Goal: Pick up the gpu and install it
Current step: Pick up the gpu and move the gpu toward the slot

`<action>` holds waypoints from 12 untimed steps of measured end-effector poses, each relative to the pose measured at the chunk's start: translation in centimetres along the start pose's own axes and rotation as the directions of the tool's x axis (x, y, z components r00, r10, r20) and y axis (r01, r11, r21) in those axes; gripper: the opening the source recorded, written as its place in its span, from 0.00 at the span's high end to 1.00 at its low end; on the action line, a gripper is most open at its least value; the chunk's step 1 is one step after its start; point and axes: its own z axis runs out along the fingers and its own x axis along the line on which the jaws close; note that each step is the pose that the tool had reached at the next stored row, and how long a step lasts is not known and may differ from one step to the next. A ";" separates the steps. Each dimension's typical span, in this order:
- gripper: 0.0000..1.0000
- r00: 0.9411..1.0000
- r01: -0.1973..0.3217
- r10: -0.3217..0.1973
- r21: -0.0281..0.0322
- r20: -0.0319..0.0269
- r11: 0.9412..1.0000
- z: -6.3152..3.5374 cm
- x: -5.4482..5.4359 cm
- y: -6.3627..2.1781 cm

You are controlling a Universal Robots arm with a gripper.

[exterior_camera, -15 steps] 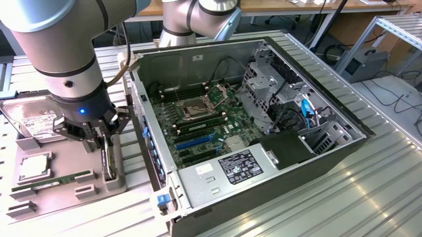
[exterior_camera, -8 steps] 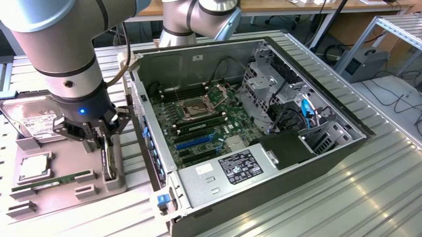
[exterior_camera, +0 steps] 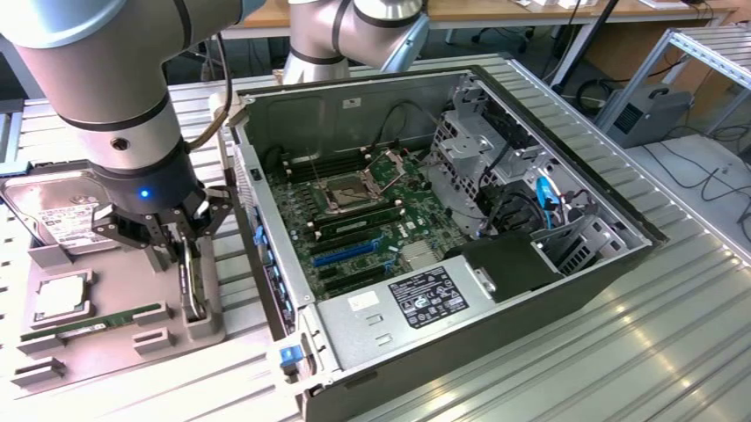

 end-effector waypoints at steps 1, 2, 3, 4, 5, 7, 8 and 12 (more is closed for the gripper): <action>0.73 1.000 0.000 0.000 0.000 0.000 1.000 -0.09 0.0 0.00; 0.73 1.000 0.000 0.000 0.000 0.000 1.000 -0.14 0.0 0.01; 0.73 1.000 0.000 0.000 0.000 0.000 1.000 -0.17 0.0 0.01; 0.73 1.000 0.000 0.000 0.000 0.000 1.000 -0.18 0.0 0.01; 0.73 1.000 0.000 0.000 0.000 0.000 1.000 -0.22 0.0 0.01; 0.73 1.000 0.000 0.000 0.000 0.000 1.000 -0.30 0.0 0.01; 0.73 1.000 0.000 0.000 0.000 0.000 1.000 -0.34 0.0 0.02; 0.73 1.000 0.000 0.000 0.000 0.000 1.000 -0.42 0.0 0.02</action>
